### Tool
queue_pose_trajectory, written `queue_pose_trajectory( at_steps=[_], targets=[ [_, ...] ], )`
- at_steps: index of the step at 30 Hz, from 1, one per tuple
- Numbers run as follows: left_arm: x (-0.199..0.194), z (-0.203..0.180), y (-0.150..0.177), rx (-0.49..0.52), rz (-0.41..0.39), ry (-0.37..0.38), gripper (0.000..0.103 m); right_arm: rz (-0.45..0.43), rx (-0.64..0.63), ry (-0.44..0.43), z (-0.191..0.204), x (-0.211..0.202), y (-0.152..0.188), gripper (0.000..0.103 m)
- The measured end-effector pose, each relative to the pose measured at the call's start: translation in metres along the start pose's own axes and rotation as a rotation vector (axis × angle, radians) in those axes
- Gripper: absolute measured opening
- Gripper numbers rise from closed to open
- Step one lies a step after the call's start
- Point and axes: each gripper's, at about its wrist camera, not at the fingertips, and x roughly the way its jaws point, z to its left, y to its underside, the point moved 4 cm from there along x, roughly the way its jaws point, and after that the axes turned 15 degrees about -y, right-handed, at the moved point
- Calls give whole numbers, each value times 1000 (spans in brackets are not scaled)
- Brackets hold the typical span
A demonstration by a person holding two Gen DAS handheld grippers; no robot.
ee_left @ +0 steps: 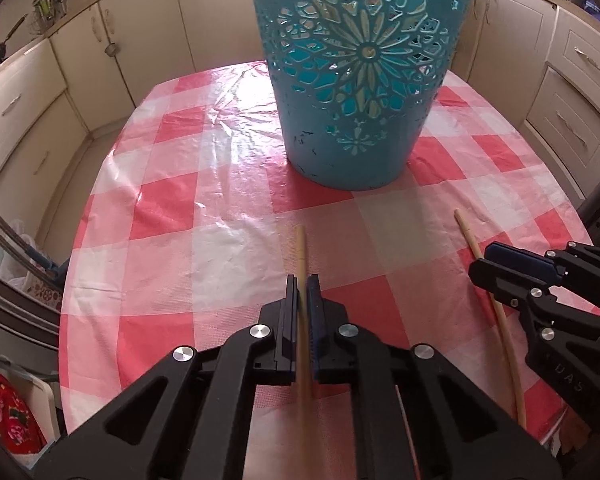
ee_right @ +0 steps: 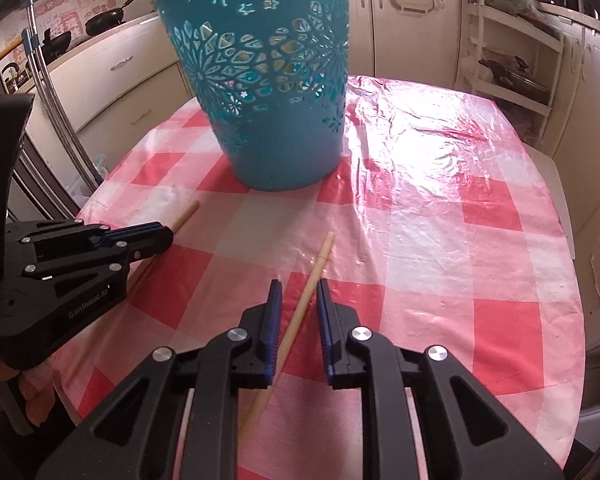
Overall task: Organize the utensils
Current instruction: 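Lower the left gripper onto a loose stick and grasp it, then lift the stick with the left gripper over the basket and release it inside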
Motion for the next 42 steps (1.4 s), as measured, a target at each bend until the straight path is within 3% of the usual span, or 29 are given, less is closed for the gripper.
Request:
queue_pose_trajectory(
  at_steps=[4, 7, 10, 14, 19, 27, 33, 42],
  targets=[
    [-9, 5, -3, -37, 20, 75, 5, -12, 7, -8, -1, -1, 2, 18],
    [-36, 19, -14, -89, -9, 165, 5, -15, 9, -10, -2, -1, 2, 18],
    [-79, 38, -37, -139, -98, 276, 5, -16, 8, -10, -2, -2, 2, 18],
    [-133, 59, -86, -204, -260, 321, 5, -18, 7, -10, -2, -4, 4, 18],
    [-164, 69, -151, -302, -436, 276, 5, -19, 8, -10, -1, -4, 4, 18],
    [-157, 61, -215, -428, -578, 160, 5, -21, 9, -13, -1, -5, 5, 19],
    [-117, 51, -235, -485, -570, 99, 5, -16, -5, -4, 2, -4, 4, 20],
    [-75, 42, -217, -476, -544, 42, 5, -5, -32, 6, 7, 0, 2, 25]
  ],
)
